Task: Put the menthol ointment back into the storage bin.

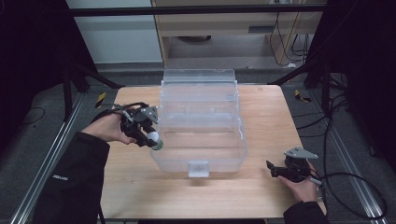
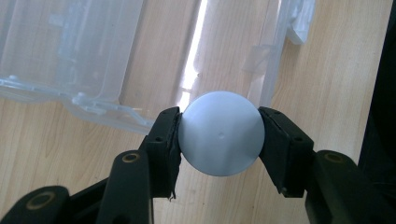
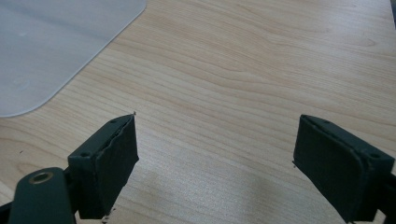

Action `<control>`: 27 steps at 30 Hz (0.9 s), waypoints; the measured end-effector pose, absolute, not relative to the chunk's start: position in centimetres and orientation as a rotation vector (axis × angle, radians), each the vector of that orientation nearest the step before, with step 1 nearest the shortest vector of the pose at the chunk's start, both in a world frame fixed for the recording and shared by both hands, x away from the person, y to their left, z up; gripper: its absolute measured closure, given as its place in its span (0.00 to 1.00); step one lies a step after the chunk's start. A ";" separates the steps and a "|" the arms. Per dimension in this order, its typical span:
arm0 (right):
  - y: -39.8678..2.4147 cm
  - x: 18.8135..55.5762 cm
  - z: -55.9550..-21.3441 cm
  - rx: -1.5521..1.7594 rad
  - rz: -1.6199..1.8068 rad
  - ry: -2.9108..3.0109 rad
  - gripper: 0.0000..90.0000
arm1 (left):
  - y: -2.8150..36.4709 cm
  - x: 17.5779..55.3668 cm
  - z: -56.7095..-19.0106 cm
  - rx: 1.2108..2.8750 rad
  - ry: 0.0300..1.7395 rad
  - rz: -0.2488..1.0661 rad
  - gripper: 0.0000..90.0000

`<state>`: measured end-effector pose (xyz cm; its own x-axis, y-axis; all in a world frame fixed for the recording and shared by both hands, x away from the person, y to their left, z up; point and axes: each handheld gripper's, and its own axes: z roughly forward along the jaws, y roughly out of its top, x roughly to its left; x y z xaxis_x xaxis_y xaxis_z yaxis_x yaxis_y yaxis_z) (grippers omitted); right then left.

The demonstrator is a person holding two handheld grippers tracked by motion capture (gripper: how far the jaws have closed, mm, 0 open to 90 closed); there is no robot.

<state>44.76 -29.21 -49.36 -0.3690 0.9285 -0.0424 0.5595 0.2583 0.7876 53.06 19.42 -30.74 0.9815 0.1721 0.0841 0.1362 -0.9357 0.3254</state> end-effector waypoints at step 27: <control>-29.2 44.8 -49.5 1.339 0.944 2.034 0.15 | 18.2 54.5 -35.5 2.853 0.221 0.074 0.56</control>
<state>44.81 -29.18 -49.50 -0.3730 0.9266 -0.0484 0.5613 0.2669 0.7834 54.53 18.17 -35.47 0.9870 0.1583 0.0293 0.1440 -0.9497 0.2780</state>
